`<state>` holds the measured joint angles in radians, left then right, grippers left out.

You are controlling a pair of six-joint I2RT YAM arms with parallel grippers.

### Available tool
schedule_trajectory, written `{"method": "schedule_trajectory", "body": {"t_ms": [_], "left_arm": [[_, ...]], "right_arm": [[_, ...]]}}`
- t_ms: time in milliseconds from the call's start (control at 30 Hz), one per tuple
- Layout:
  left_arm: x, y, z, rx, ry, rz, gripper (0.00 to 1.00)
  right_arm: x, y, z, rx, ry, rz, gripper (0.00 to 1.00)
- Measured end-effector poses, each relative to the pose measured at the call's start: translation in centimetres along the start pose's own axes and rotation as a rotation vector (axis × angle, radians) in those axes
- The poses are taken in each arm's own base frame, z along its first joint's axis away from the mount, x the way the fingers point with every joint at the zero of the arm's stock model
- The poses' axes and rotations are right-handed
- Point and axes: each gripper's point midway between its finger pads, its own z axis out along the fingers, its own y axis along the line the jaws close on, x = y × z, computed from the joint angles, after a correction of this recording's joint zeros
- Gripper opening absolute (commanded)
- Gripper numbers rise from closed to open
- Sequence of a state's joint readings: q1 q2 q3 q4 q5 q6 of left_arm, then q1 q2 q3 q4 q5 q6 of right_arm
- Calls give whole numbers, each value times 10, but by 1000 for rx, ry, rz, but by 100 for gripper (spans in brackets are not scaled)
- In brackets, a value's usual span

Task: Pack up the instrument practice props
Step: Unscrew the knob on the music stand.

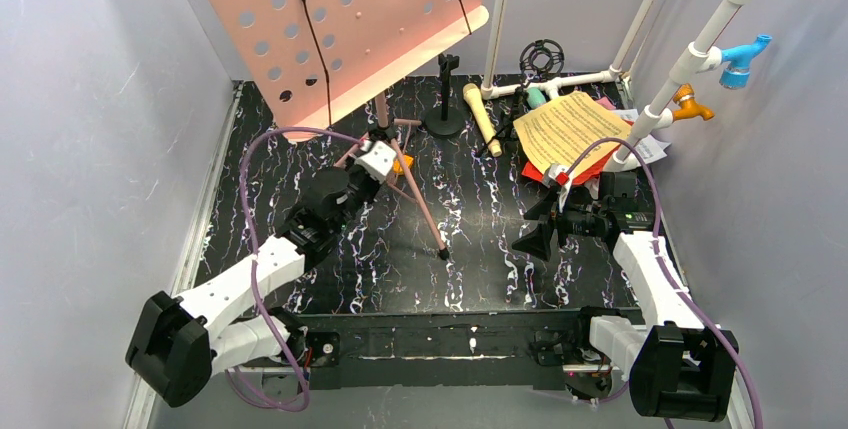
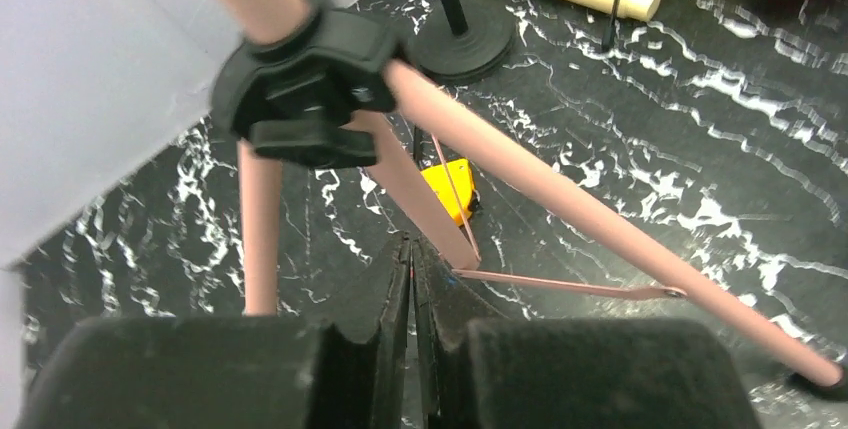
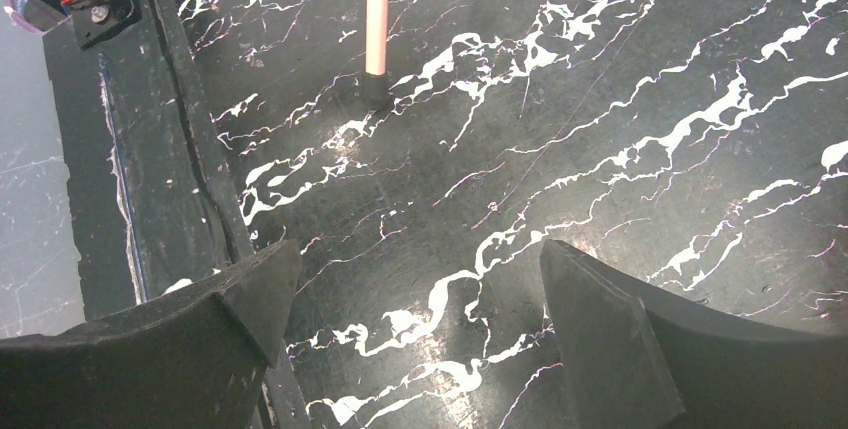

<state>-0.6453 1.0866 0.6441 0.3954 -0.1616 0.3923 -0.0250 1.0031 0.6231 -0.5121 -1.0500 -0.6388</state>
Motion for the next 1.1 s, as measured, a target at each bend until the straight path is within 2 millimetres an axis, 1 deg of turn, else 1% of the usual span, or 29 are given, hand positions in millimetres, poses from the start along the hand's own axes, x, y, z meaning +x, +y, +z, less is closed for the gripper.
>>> {"method": "schedule_trajectory", "body": {"t_ms": [100, 133, 233, 333, 467, 533, 633, 733, 800, 900, 967, 1100], "left_arm": [[-2, 8, -4, -17, -22, -153, 7], [-2, 9, -5, -19, -30, -191, 9], [-12, 9, -10, -8, -67, -273, 21], [-18, 5, -13, 12, -93, -310, 30], [-11, 2, -19, 7, -99, -358, 46], [-5, 0, -25, 1, -96, -403, 51], [5, 0, -32, -25, -92, -502, 56], [7, 1, -37, -39, -100, -608, 61], [4, 0, -38, -41, -111, -678, 68], [0, 0, -38, -47, -122, -784, 84], [-2, 1, -37, -55, -126, -872, 88], [-3, 10, -34, -90, -133, -1056, 88]], "right_arm": [[0, 0, 0, 0, 0, -1, 100], [0, 0, 0, 0, 0, 0, 100], [0, 0, 0, 0, 0, 0, 100], [0, 0, 0, 0, 0, 0, 100], [0, 0, 0, 0, 0, 0, 100], [0, 0, 0, 0, 0, 0, 100], [0, 0, 0, 0, 0, -1, 100], [0, 0, 0, 0, 0, -1, 100], [0, 0, 0, 1, 0, -1, 100], [0, 0, 0, 0, -1, -1, 100], [0, 0, 0, 1, -1, -2, 100], [0, 0, 0, 1, 0, -2, 100]]}}
